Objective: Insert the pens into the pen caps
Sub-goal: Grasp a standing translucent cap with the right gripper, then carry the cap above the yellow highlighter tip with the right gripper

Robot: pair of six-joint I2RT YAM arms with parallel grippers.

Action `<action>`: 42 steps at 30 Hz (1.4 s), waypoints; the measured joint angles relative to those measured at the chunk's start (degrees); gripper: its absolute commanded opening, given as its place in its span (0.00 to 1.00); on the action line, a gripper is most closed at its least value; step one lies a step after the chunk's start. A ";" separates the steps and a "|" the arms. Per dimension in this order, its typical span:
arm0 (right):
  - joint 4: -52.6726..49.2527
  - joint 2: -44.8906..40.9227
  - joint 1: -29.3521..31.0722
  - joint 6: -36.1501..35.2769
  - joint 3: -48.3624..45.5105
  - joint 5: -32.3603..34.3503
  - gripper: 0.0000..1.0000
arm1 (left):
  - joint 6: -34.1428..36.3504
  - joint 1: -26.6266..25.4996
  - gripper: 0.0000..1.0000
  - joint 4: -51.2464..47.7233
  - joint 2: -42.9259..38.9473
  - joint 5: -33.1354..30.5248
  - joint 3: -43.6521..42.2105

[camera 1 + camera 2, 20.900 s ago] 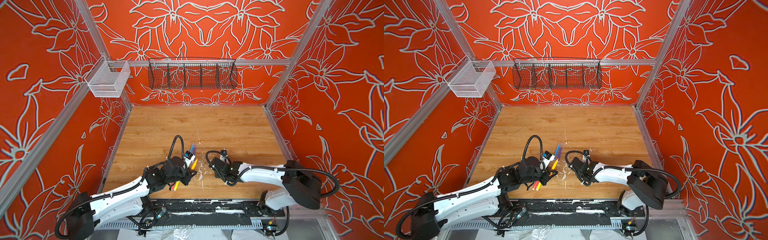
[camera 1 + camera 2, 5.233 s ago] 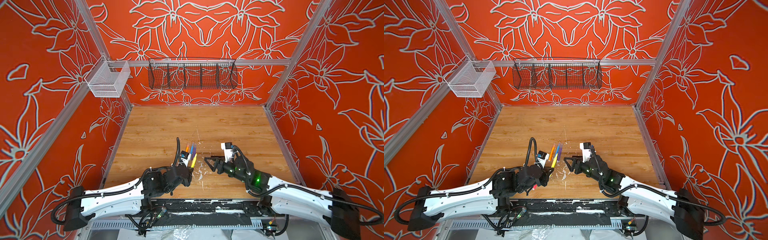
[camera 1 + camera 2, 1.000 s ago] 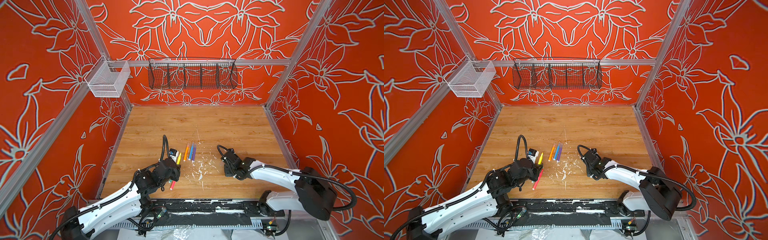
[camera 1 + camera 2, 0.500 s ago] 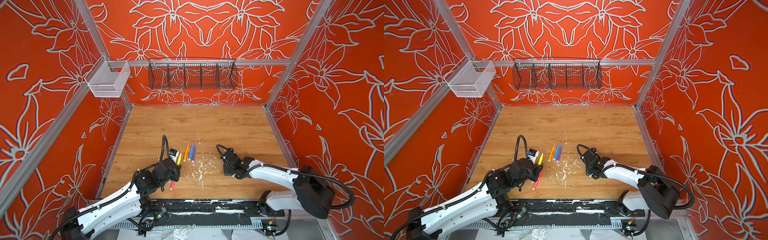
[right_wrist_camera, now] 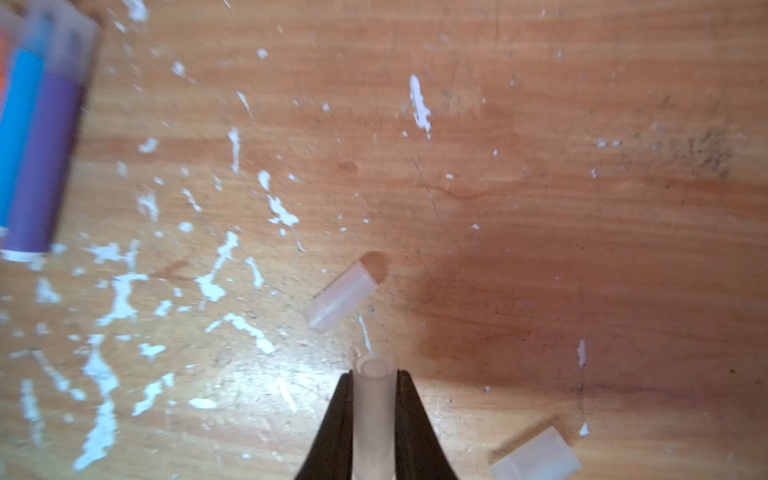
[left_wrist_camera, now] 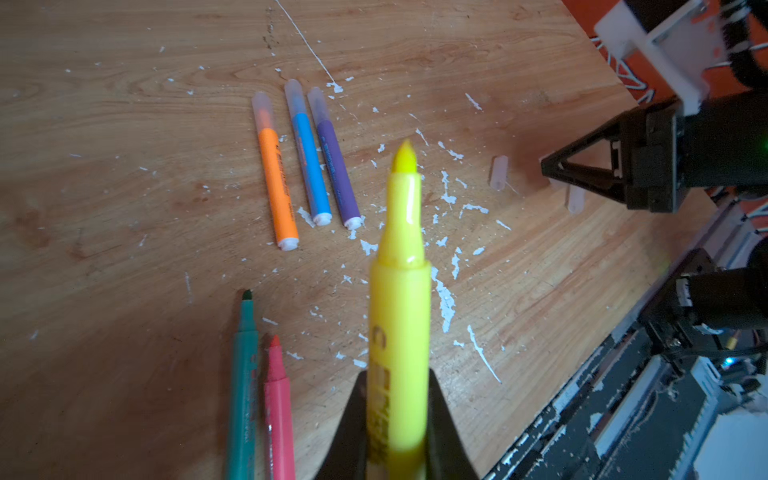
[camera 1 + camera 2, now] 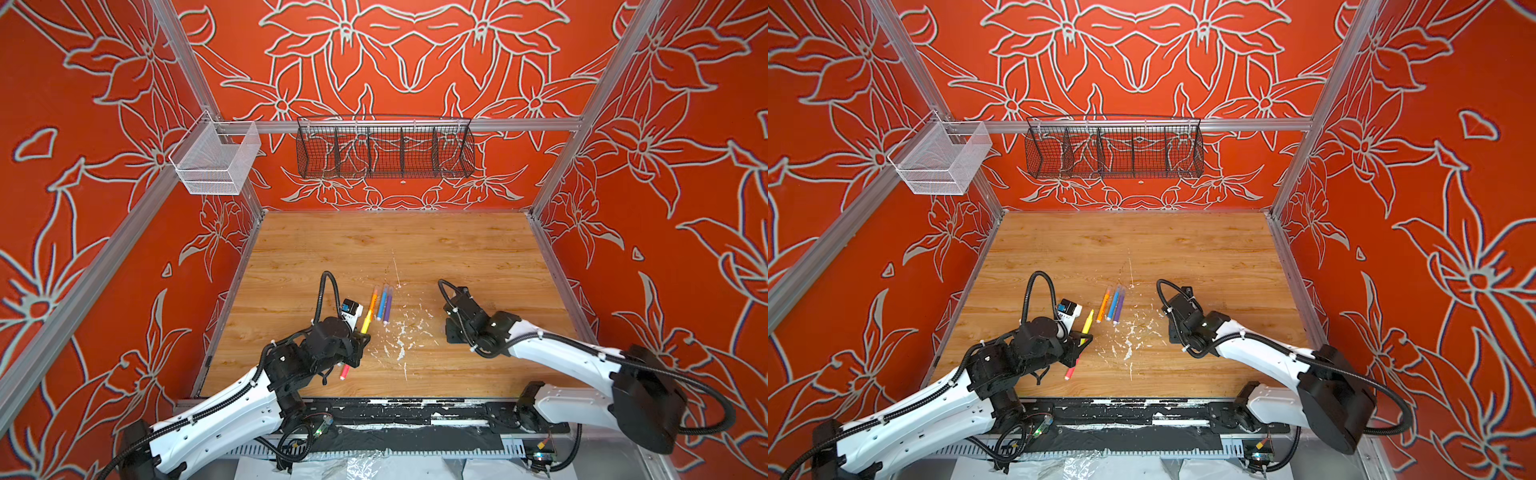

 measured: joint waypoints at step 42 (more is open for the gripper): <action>57.05 -11.58 11.28 8.79 -10.32 -5.75 0.01 | -5.51 -11.65 0.00 27.89 17.88 5.70 3.63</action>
